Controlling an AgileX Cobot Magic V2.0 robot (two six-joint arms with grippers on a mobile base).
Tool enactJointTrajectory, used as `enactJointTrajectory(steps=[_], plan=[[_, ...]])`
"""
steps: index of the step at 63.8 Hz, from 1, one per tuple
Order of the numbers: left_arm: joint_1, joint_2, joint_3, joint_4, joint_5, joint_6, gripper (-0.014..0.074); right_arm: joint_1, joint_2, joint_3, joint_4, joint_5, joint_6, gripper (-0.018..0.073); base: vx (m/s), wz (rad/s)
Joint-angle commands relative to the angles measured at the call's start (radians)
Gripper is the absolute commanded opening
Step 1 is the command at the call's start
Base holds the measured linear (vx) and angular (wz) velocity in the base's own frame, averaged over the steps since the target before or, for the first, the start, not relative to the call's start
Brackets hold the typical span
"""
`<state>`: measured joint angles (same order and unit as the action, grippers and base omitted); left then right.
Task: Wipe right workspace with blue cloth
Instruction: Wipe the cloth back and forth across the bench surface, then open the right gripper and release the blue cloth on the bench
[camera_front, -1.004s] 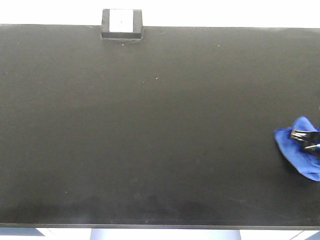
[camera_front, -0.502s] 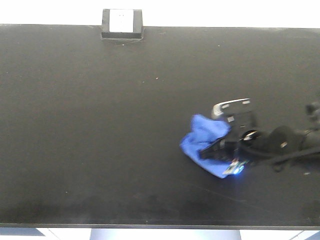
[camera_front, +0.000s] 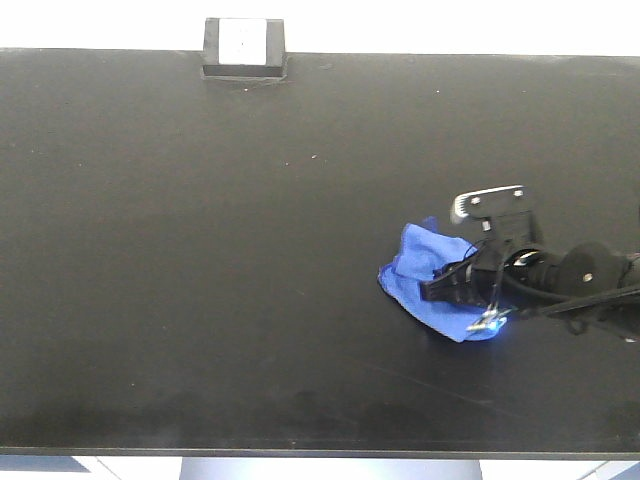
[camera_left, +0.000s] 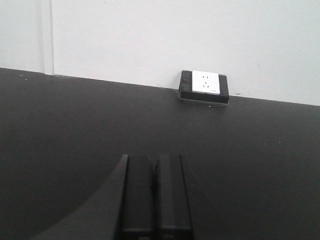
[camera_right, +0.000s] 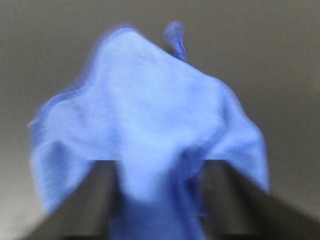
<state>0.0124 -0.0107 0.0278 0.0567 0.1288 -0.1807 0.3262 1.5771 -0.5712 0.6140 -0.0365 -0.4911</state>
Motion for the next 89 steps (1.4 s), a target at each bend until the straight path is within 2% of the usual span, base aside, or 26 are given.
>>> enactJointTrajectory(steps=[1, 6, 12, 31, 42, 72, 82, 89], plan=[[-0.004, -0.016, 0.031, -0.006, -0.08, -0.008, -0.0006, -0.014, -0.054, -0.019, 0.003, -0.035, 0.01, 0.0596, 0.0, 0.0], [-0.004, -0.016, 0.031, -0.006, -0.08, -0.008, -0.0006, -0.013, -0.098, -0.019, 0.002, -0.023, -0.003, 0.065, 0.0, 0.0], [-0.004, -0.016, 0.031, -0.006, -0.08, -0.008, -0.0006, -0.013, -0.197, -0.019, 0.002, -0.008, -0.032, 0.0659, 0.0, 0.0], [-0.004, -0.016, 0.031, -0.006, -0.08, -0.008, -0.0006, -0.013, -0.544, -0.019, 0.002, 0.206, -0.029, 0.0584, 0.0, 0.0], [-0.004, -0.016, 0.031, -0.006, -0.08, -0.008, -0.0006, -0.013, -0.678, -0.019, 0.003, 0.232, -0.029, 0.0552, 0.0, 0.0], [-0.004, -0.016, 0.031, -0.006, -0.08, -0.008, -0.0006, -0.013, -0.755, -0.019, 0.002, 0.226, -0.031, 0.051, 0.0, 0.0], [-0.004, -0.016, 0.031, -0.006, -0.08, -0.008, -0.0006, -0.018, -0.774, -0.018, -0.045, 0.214, -0.031, 0.0472, 0.0, 0.0], [-0.004, -0.016, 0.031, -0.006, -0.08, -0.008, -0.0006, -0.039, -0.822, -0.018, -0.198, 0.216, 0.021, 0.0377, 0.0, 0.0]])
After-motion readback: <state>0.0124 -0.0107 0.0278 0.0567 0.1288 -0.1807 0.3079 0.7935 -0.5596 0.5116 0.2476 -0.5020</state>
